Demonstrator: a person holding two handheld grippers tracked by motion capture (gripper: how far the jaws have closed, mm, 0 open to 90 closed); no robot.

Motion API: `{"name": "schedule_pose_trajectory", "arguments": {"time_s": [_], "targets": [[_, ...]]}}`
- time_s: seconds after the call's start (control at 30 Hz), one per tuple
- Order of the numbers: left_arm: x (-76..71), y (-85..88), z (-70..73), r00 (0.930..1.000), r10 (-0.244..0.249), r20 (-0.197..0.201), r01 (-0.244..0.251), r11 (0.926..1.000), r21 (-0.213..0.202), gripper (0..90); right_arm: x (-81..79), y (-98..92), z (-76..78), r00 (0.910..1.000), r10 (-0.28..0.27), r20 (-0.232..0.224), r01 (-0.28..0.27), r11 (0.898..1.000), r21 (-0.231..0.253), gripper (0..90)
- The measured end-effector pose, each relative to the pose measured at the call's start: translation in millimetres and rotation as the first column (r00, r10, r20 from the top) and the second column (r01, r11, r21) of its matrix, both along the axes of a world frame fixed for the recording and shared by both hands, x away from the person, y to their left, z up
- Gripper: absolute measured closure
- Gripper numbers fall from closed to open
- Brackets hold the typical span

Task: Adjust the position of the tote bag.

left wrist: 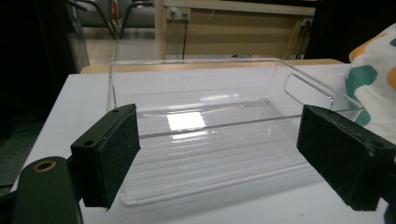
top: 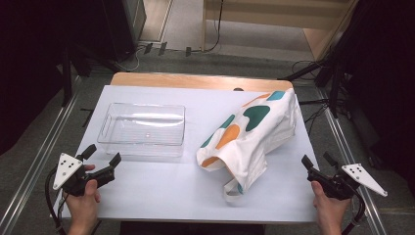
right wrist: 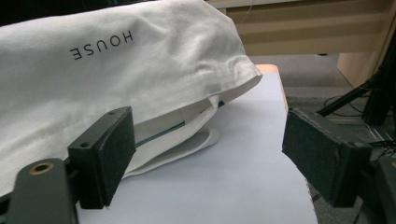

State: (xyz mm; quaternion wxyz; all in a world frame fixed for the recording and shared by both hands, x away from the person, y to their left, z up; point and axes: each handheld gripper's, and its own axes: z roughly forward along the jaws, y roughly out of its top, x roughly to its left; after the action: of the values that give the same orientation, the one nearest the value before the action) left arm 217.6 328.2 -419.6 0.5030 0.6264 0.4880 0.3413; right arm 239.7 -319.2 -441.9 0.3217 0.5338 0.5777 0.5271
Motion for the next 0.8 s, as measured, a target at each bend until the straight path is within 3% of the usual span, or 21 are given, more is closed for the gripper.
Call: {"name": "schedule_pose_trajectory", "arguments": {"time_s": [0.2,0.23,0.27,0.33,0.37,0.43,0.57,0.6,0.63,0.67,0.7,0.73,0.77,0.8], "targets": [[1.7,-12.5,0.2,0.9991,-0.033,-0.028,0.032,0.9994,-0.014,13.8,-1.0,9.6,-0.9,0.9996,0.025,-0.011,-0.025,1.0,-0.005,27.5],[1.5,-16.4,0.7,0.9985,-0.046,-0.029,0.045,0.9988,-0.017,13.7,-1.7,11.6,-0.7,0.9993,0.036,-0.004,-0.036,0.999,0.012,33.2],[1.1,-25.2,2.3,0.9979,-0.059,-0.027,0.059,0.9982,-0.007,13.8,-4.4,16.4,0.5,0.9964,0.083,0.019,-0.084,0.994,0.076,52.5],[1.4,-28.4,3.0,0.9973,-0.069,-0.025,0.068,0.9976,-0.009,13.8,-5.8,20.3,1.4,0.9933,0.11,0.033,-0.113,0.99,0.089,57.0],[1.9,-33.8,4.2,0.9962,-0.083,-0.026,0.082,0.9966,-0.009,13.8,-7.9,31.7,3.4,0.9895,0.141,0.031,-0.142,0.989,0.05,68.6],[4.2,-47.4,6.3,0.9945,-0.101,-0.028,0.101,0.9949,0.003,13.9,-8.8,43.1,3.6,0.9866,0.163,0.007,-0.163,0.986,0.018,75.5],[6.7,-58.6,7.5,0.9922,-0.12,-0.034,0.121,0.9927,0.01,13.9,-11.0,57.8,0.9,0.9801,0.198,-0.008,-0.198,0.98,0.003,83.4],[8.1,-66.0,7.5,0.9907,-0.131,-0.035,0.132,0.9911,0.015,13.9,-12.3,68.6,-0.3,0.9722,0.234,-0.012,-0.234,0.972,-0.019,89.9],[8.1,-66.0,7.5,0.9907,-0.131,-0.035,0.132,0.9911,0.015,13.9,-12.3,68.6,-0.3,0.9722,0.234,-0.012,-0.234,0.972,-0.019,89.9],[10.0,-73.0,6.9,0.9885,-0.146,-0.037,0.147,0.9888,0.024,13.9,-13.6,81.8,-2.3,0.9624,0.271,-0.018,-0.272,0.962,-0.039,90.0],[10.0,-73.0,6.9,0.9885,-0.146,-0.037,0.147,0.9888,0.024,13.9,-13.6,81.8,-2.3,0.9624,0.271,-0.018,-0.272,0.962,-0.039,90.0],[12.3,-80.7,6.1,0.9866,-0.158,-0.04,0.16,0.9865,0.035,14.0,-12.6,95.5,-6.0,0.9456,0.323,-0.035,-0.324,0.946,-0.028,90.0],[12.3,-80.7,6.1,0.9866,-0.158,-0.04,0.16,0.9865,0.035,14.1,-12.1,102.8,-7.6,0.9374,0.345,-0.044,-0.347,0.938,-0.027,90.0],[14.3,-88.2,6.4,0.9822,-0.182,-0.047,0.184,0.9823,0.036,14.1,-12.0,108.2,-8.5,0.9336,0.355,-0.047,-0.357,0.934,-0.033,90.0]]}}
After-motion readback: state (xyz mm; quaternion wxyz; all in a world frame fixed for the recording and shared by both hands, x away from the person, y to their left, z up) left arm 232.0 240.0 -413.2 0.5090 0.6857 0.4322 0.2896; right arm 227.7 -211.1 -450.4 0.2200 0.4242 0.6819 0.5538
